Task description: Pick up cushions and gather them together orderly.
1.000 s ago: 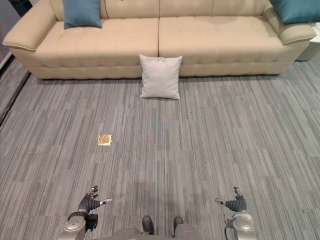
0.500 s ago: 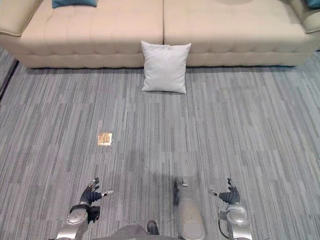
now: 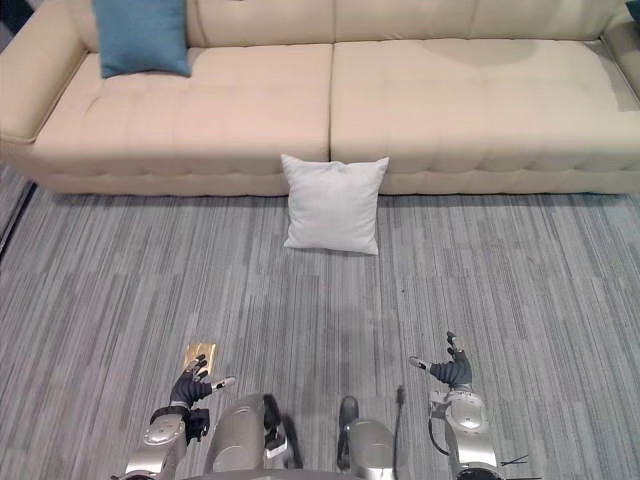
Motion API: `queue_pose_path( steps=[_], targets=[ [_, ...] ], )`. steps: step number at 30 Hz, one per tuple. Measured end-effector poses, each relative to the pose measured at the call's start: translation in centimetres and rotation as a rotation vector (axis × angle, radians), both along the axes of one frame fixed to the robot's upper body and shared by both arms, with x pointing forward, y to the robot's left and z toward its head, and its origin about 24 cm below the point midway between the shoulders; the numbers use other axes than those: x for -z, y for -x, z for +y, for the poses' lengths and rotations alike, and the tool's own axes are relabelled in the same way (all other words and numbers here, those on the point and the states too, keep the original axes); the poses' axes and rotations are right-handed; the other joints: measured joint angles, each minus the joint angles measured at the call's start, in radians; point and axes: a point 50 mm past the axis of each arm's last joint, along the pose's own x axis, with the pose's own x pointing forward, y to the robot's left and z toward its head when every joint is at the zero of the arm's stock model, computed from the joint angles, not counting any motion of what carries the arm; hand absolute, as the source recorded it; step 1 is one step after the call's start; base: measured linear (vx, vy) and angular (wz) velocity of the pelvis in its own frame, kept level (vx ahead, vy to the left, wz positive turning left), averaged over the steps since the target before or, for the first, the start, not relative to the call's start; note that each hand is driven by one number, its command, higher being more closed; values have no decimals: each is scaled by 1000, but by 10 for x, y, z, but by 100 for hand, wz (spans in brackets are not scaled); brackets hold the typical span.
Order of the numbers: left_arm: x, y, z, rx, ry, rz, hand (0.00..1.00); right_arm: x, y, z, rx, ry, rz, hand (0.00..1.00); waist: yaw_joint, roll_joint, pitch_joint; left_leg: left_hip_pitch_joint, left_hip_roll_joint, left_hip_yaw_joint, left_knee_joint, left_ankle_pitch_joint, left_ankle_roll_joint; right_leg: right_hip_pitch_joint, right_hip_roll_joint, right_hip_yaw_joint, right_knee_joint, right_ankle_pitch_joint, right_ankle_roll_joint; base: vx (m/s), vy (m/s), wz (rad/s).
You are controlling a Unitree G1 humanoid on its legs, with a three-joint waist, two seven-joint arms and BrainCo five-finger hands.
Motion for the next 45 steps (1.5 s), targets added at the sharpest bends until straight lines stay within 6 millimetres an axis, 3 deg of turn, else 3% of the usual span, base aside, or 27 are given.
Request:
queue_pose_path(
  steps=[1,2,3,4,5,6,7,8,10,12,13,14,15,16,17,18,19,20,21,22,23,25,27,29,31,41,45],
  targets=[
    [1,4,3,-10,-4,9,0,5,5,1,2,-6,28,0,3,-10,-24,-2,-22,-13,67,58,71,1,-30,32,69,-73,27,664,325,-58],
    [1,5,6,-26,-7,13,0,10,15,3,8,-15,54,0,-1,-50,-51,2,-62,11,111,6,103,-26,-76,48,178,-119,57,690,308,-43],
    [1,4,5,-25,-7,9,0,11,18,4,10,-17,61,0,-8,-57,-57,9,-79,17,122,-19,110,-52,-94,49,250,-124,67,691,264,-22],
    [0,3,5,-23,-7,4,0,12,18,6,7,-24,64,0,-10,-68,-57,47,-98,33,140,-61,124,-116,-119,50,442,-102,124,631,266,-23],
    [1,4,8,-27,-16,15,0,16,18,11,-5,-31,80,0,-15,-76,-51,112,-113,46,137,-100,138,-216,-144,49,702,-31,227,608,252,-22],
    [1,5,10,-30,-22,22,0,17,16,13,-13,-33,84,0,-21,-78,-49,152,-116,53,132,-115,144,-252,-157,39,809,-38,221,558,187,-16],
    [1,6,12,-38,-34,26,0,20,17,18,-31,-36,100,0,-30,-71,-44,235,-118,54,113,-137,151,-300,-164,1,922,-66,165,534,128,-12],
    [1,6,13,-44,-36,24,0,20,15,21,-56,-32,103,0,-30,-67,-42,299,-116,56,79,-139,152,-331,-168,-44,933,-88,125,521,103,-22],
    [-2,0,17,-55,-43,7,0,16,5,26,-86,-29,77,0,-33,-39,-30,416,-92,54,-6,-139,152,-403,-134,-145,783,-118,72,501,39,-9],
    [-5,-7,19,-63,-47,-12,0,14,1,24,-92,-17,69,0,-38,-39,-29,462,-86,50,-48,-139,151,-472,-107,-169,557,-90,67,555,-30,27],
    [-5,-10,20,-63,-47,-12,0,14,2,22,-86,-13,72,0,-51,-43,-27,489,-84,42,-73,-142,142,-496,-89,-161,367,-1,64,647,-114,59],
    [-4,-7,20,-64,-47,-2,0,15,5,19,-79,-11,86,0,-67,-53,-28,527,-87,28,-89,-158,98,-483,-70,-135,162,139,61,673,-141,70],
    [-2,-4,20,-67,-46,8,0,19,14,17,-67,-11,112,0,-72,-65,-27,569,-91,7,-94,-183,55,-468,-68,-109,92,317,55,496,-131,59],
    [1,-2,17,-70,-36,22,0,21,18,13,-60,-4,128,0,-78,-56,-22,586,-84,-6,-92,-200,29,-457,-65,-102,112,368,-3,461,-113,24],
    [3,-2,11,-70,-19,31,0,20,14,8,-46,1,133,0,-71,-21,-25,585,-43,-14,-79,-198,0,-470,-45,-111,172,334,-17,534,-155,36],
    [2,-5,8,-66,-11,22,0,19,14,6,-27,-5,126,0,-87,-21,-19,565,-39,-36,1,-166,-53,-476,-60,-137,264,240,-21,483,-150,34],
    [3,-5,7,-66,-7,20,0,19,16,6,-19,-7,127,0,-89,-22,-19,545,-29,-39,62,-152,-67,-465,-64,-146,286,211,-22,547,-249,62],
    [3,-6,2,-66,6,19,0,20,20,7,-19,-8,130,0,-86,-21,-18,475,0,-37,252,-106,-88,-421,-67,-163,293,168,-28,349,-173,41],
    [4,-5,0,-66,12,19,0,20,20,8,-22,-9,133,0,-86,-22,-17,429,23,-32,369,-68,-93,-392,-67,-171,282,153,-31,482,-235,34],
    [4,-5,-4,-67,25,19,0,20,20,10,-20,-15,127,0,-73,-22,-17,356,83,10,532,-85,-72,-339,-58,-184,258,140,-40,339,-145,9],
    [4,-7,-9,-67,39,9,0,16,16,12,-19,-20,98,0,-57,-24,-17,308,117,63,584,-107,-38,-296,-53,-188,222,138,-43,395,-156,0],
    [1,-11,-15,-66,57,-13,0,10,10,12,-15,-20,53,0,-51,-23,-18,251,132,109,506,-124,-9,-250,-54,-194,177,139,-42,281,-36,0],
    [0,-14,-19,-64,66,-26,0,9,8,13,-3,-27,41,0,-39,-18,-20,234,127,119,338,-121,-11,-235,-52,-198,169,139,-42,237,32,-13],
    [-1,-17,-19,-61,66,-29,0,11,13,12,30,-31,52,0,-34,-2,-22,240,108,112,115,-63,-31,-233,-40,-195,171,123,-14,185,106,-12],
    [-4,-23,-19,-53,61,-44,0,14,16,12,45,-40,64,0,-34,-9,-26,258,76,112,43,-64,-34,-256,-55,-181,171,126,5,124,150,8],
    [-4,-20,5,-53,-11,-16,0,22,14,17,29,-55,108,0,-29,-20,-25,287,23,155,-38,-64,-34,-290,-70,-89,142,150,51,6,62,-17],
    [-13,-35,16,-58,-46,-56,0,19,-3,20,22,-43,93,0,-27,-42,8,170,33,165,42,-77,-12,-402,-71,-65,186,166,49,-119,0,-13]
  ],
)
